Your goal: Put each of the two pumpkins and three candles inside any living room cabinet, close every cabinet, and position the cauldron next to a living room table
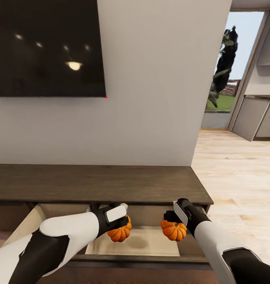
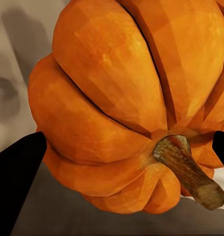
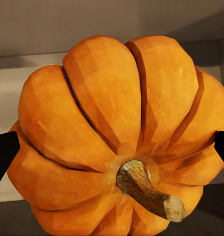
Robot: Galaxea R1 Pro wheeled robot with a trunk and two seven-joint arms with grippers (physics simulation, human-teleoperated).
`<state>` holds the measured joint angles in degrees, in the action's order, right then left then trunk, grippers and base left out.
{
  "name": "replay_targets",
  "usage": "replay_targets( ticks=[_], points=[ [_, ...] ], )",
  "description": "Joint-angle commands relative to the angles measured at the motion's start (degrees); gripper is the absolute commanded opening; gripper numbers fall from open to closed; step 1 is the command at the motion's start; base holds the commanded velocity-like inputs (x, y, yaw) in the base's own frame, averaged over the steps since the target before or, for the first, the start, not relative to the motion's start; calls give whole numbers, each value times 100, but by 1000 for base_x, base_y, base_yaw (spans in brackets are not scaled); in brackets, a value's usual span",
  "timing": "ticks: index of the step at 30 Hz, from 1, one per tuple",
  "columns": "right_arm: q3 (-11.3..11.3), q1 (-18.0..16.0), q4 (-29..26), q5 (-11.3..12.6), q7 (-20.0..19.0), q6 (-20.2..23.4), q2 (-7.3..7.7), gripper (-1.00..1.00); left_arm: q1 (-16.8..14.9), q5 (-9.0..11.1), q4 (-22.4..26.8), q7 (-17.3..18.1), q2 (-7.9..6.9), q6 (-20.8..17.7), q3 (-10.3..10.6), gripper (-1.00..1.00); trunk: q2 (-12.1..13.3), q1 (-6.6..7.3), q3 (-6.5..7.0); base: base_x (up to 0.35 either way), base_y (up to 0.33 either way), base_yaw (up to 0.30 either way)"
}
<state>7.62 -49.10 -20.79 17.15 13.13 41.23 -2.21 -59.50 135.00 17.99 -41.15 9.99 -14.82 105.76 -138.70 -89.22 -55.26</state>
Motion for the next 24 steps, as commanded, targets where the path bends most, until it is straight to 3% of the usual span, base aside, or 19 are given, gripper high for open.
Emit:
replay_targets(
  ticks=[1, 24],
  points=[
    [41, -3, -7, 62, 40, 9, 6, -100, -9, 0, 25, -22, 1, -28, 33, -100, -3, 1, -15, 0, 0, 62],
    [21, -3, 4, 63, 58, 5, 34, -100, -9, 0, 81, -16, 1, -30, 33, -100, -3, 1, -216, 0, 0, 54]
  ],
)
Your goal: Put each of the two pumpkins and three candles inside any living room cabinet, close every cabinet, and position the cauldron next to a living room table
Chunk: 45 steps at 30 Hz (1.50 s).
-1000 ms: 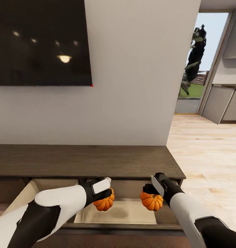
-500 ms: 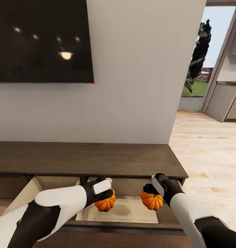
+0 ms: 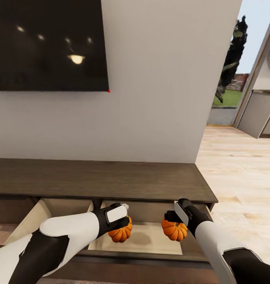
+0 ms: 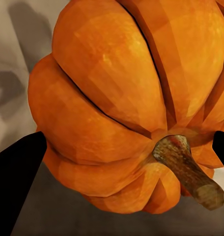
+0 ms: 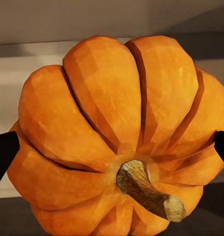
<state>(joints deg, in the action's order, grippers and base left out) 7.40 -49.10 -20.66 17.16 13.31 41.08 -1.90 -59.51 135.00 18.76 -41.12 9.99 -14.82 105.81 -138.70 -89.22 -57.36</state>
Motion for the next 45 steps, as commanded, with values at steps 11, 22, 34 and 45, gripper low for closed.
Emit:
replay_targets(
  ticks=[11, 22, 34, 45],
  points=[
    [35, -3, -8, 68, 37, 20, 14, -100, -8, 0, 5, -19, 1, -30, 27, -100, -3, 1, -81, 0, 0, 1],
    [37, -3, -16, 70, 40, 31, 14, -100, -8, 0, 5, -19, 1, -30, 27, -100, -3, 1, -83, 0, 0, 0],
    [25, -3, -13, 69, 38, 40, 23, -100, -8, 0, 18, -19, 1, -30, 32, -100, -3, 1, -88, 0, 0, 0],
    [24, -3, -8, 68, 40, 53, 30, -100, -8, 0, 152, -28, 1, -30, 27, -100, -3, 1, -179, 0, 0, 0]
  ],
)
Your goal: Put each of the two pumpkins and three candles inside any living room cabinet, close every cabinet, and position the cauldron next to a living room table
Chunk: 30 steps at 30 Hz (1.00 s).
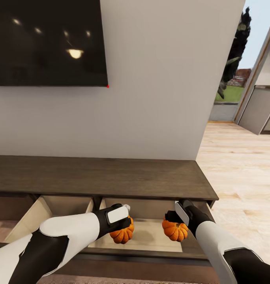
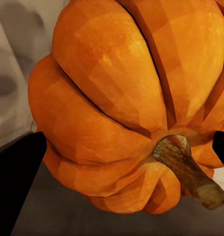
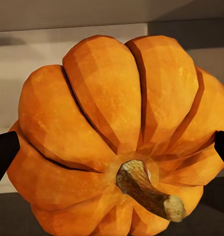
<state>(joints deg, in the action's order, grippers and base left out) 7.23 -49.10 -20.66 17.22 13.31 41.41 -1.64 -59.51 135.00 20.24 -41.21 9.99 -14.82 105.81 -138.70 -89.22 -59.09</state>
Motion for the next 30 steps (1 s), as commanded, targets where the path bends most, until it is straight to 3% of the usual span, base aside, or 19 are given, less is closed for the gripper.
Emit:
replay_targets(
  ticks=[1, 30],
  points=[
    [42, -3, -8, 62, 40, 21, 4, -100, -8, 0, 5, -19, 1, -29, 27, -100, -3, 1, -14, 0, 0, 0],
    [42, -3, -17, 62, 48, 24, 6, -100, -8, 0, -1, 0, 1, -23, 27, -100, -3, 1, -137, 0, 0, 17]
  ],
)
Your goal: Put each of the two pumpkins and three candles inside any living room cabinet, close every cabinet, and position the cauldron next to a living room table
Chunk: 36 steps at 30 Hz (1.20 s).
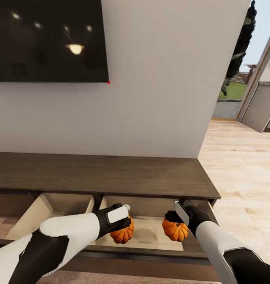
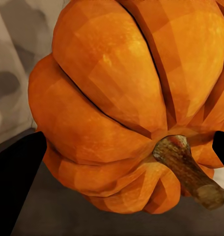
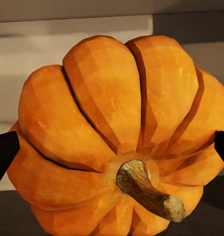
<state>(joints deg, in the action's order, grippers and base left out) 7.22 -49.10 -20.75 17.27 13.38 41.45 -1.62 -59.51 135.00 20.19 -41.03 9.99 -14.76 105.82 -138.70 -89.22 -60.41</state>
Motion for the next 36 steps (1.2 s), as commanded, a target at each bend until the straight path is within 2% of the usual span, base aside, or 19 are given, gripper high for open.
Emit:
replay_targets(
  ticks=[1, 11, 16, 17, 21, 28, 34, 36],
  points=[
    [43, -3, -8, 57, 41, 21, 4, -100, -8, 0, 4, -12, 1, -29, 27, -100, -3, 1, -14, 0, 0, 19],
    [43, -3, -5, 57, 42, 19, 4, -100, -8, 0, 3, 24, 1, 3, 27, -100, -3, 1, -100, 0, 0, 4],
    [43, -3, -1, 57, 34, 10, 5, -100, -8, 0, -5, 454, 1, 44, 27, -100, -3, 1, -144, 0, 0, 0],
    [43, -3, -4, 57, 33, 6, 8, -100, -8, 0, -5, 486, 1, 186, 28, -100, -3, 1, -153, 0, 0, 0],
    [43, -3, -6, 57, 33, 1, 12, -100, -8, 0, -6, 507, 1, 428, 35, -100, -3, 1, -188, 0, 0, 0],
    [49, -3, -1, 57, 26, -53, 49, -100, -8, 0, -6, 508, 1, 457, 36, -100, -3, 1, -221, 0, 0, 0],
    [81, -3, 313, 42, 5, -791, 65, -100, -8, 0, 2, 508, 1, 456, 36, -100, -3, 1, -222, 0, 0, 0],
    [84, -3, 339, 41, 4, -849, 65, -100, -8, 0, 2, 508, 1, 456, 36, -100, -3, 1, -222, 0, 0, 0]
  ],
)
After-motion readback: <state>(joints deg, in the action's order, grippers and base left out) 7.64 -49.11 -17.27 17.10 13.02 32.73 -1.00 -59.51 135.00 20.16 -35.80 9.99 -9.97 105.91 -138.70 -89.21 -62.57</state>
